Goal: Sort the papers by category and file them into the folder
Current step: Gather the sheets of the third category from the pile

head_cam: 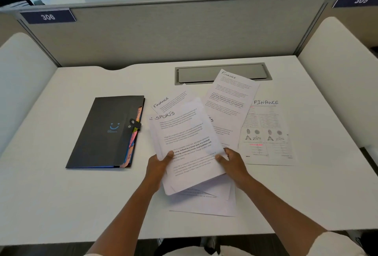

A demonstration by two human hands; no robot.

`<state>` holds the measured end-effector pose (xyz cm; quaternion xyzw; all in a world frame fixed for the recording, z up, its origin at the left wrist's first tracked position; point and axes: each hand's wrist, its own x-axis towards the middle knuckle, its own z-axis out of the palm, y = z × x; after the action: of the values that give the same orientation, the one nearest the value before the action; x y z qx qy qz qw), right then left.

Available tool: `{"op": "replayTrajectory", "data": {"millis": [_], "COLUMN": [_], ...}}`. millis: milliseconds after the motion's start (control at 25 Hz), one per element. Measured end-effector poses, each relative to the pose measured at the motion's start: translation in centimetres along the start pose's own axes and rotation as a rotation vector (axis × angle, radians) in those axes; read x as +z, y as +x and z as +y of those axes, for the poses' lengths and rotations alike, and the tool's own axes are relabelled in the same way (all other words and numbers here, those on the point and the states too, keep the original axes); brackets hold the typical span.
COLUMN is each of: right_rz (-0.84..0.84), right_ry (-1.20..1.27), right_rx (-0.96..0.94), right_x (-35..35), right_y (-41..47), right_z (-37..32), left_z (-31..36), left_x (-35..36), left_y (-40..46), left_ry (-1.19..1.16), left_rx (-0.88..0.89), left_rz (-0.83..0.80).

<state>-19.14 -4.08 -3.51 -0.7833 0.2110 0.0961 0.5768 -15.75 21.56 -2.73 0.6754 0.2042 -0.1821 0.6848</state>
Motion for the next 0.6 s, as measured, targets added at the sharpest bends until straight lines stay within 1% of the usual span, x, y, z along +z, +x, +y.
{"op": "replayTrajectory", "data": {"millis": [200,360,440,520,600], "right_rz": [-0.058,-0.026,-0.036,-0.098,-0.149], "right_ry": [-0.009,-0.008,0.080,0.222,0.286], "right_rx": [-0.010,-0.035,-0.073,-0.109,-0.179], "right_x": [0.3,-1.1,-2.3,-3.5,-4.6], "right_y": [-1.2,-0.9,-0.4,0.3,0.6], "right_z": [0.2,-0.8,-2.1,-3.9,-5.8], "left_z": [0.2,1.6,2.9,4.4,5.7], "left_x": [0.5,0.7,0.8,0.9,1.4], "left_y": [-0.6,-1.4,-1.9,-2.3,-2.6], "left_ry": [0.031,0.044,0.082,0.123,0.137], "left_rx": [0.009,0.070,0.126,0.181,0.253], "left_rz": [0.011,-0.023,-0.093,-0.171,-0.223]}}
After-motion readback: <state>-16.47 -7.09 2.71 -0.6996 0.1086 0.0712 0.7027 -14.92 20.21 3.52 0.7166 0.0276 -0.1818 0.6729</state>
